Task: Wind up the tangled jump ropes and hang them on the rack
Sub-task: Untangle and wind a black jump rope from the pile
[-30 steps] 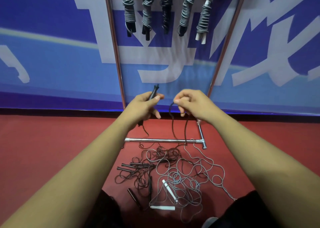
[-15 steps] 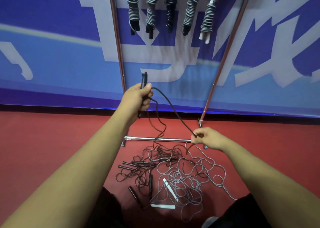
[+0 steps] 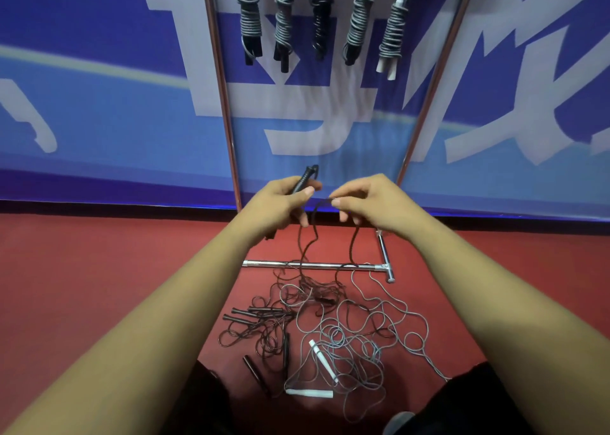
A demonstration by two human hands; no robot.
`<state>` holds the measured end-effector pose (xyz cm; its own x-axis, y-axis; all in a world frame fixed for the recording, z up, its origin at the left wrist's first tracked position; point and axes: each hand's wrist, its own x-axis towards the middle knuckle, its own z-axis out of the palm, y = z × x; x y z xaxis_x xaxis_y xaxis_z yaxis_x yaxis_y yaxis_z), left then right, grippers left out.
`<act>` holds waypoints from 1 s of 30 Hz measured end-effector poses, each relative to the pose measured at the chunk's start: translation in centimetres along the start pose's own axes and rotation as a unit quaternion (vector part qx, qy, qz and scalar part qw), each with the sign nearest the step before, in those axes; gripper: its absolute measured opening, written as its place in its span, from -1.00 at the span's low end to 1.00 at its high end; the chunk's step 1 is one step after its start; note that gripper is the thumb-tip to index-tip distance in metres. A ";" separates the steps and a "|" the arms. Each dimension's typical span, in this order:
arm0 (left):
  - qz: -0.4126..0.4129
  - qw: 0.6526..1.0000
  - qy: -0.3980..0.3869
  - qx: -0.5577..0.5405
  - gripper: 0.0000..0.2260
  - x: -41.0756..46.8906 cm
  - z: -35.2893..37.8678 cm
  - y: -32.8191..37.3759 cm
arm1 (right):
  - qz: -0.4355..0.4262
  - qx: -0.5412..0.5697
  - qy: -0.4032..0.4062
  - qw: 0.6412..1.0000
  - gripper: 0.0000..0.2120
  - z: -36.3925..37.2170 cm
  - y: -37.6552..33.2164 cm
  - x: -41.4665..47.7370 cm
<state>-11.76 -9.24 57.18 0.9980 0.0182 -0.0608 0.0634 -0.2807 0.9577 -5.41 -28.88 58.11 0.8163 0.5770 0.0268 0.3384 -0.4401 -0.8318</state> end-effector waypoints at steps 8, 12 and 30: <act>0.025 0.993 -0.010 -0.116 -0.84 0.5 0.4 0.3 | -0.003 -0.002 -0.049 0.999 -0.93 0.1 1.5 -0.2; 0.055 0.954 0.048 -0.291 -0.81 1.0 -0.9 0.6 | 0.115 -0.075 -0.171 0.976 -0.84 1.3 8.1 -1.6; -0.010 0.995 -0.080 0.060 -0.86 1.1 1.0 -2.8 | 0.029 0.050 -0.057 0.997 -0.95 0.1 1.7 -0.2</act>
<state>-10.83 -9.39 54.11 0.9833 -0.1254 -0.1321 0.0728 -0.3944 0.9161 -5.04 -29.67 56.58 0.7724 0.6298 -0.0819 0.2394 -0.4082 -0.8809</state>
